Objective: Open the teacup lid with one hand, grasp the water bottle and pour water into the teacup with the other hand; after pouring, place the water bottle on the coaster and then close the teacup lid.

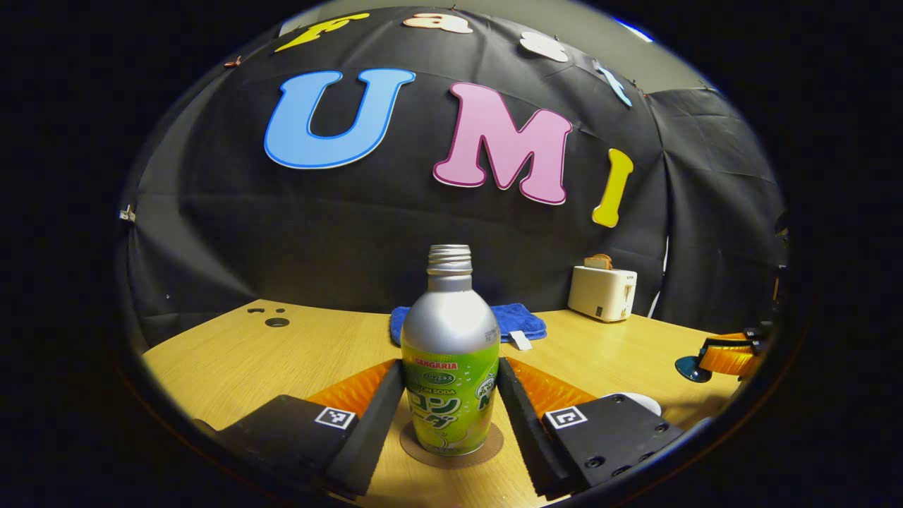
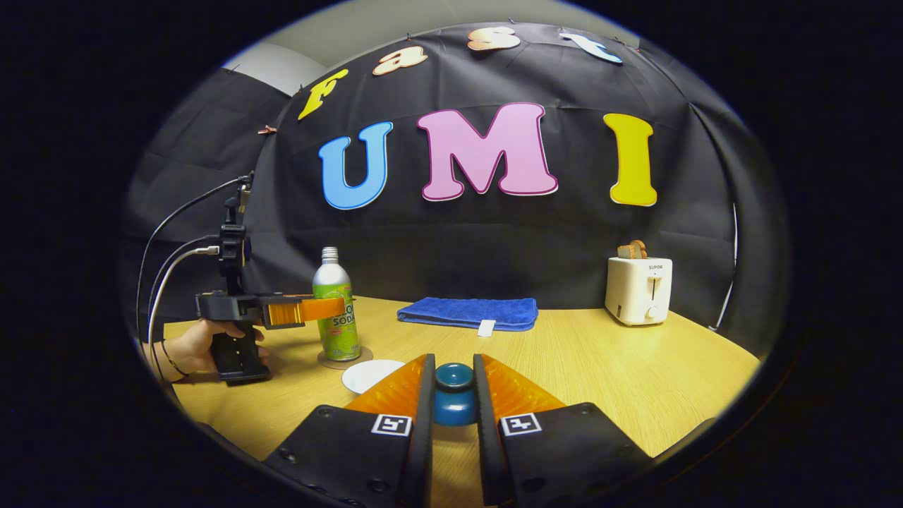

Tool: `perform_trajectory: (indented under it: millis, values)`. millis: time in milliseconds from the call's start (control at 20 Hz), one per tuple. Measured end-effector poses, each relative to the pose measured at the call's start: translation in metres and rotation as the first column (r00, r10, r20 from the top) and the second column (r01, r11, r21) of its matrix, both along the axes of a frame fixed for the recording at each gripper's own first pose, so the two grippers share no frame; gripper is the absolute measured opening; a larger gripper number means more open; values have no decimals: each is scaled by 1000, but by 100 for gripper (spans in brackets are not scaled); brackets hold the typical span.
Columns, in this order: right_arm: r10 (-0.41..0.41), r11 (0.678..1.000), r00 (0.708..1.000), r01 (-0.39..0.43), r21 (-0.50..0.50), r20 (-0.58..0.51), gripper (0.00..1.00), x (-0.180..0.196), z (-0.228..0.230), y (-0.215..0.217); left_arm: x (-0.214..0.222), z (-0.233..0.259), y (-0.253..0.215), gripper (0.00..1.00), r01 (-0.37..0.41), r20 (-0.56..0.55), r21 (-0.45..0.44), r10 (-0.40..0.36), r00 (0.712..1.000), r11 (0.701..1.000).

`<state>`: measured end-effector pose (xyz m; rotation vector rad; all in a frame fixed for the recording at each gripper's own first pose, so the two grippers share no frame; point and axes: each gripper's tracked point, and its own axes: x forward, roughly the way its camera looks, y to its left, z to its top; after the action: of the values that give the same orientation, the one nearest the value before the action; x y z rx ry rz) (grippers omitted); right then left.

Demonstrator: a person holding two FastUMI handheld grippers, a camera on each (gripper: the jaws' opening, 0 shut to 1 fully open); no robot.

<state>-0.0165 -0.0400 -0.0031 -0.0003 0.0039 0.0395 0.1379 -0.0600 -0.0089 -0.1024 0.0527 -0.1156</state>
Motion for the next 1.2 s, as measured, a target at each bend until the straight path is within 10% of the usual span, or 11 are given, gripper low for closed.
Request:
perform_trajectory:
  millis: [900,1200]
  values:
    - [94,987,996,-91,129,-13,31,14,0,30,-83,-5,12,86,-12,24,77,10,1000,997]
    - [91,996,995,-92,-9,-38,31,40,5,61,-100,-1,32,87,-87,66,86,81,994,993]
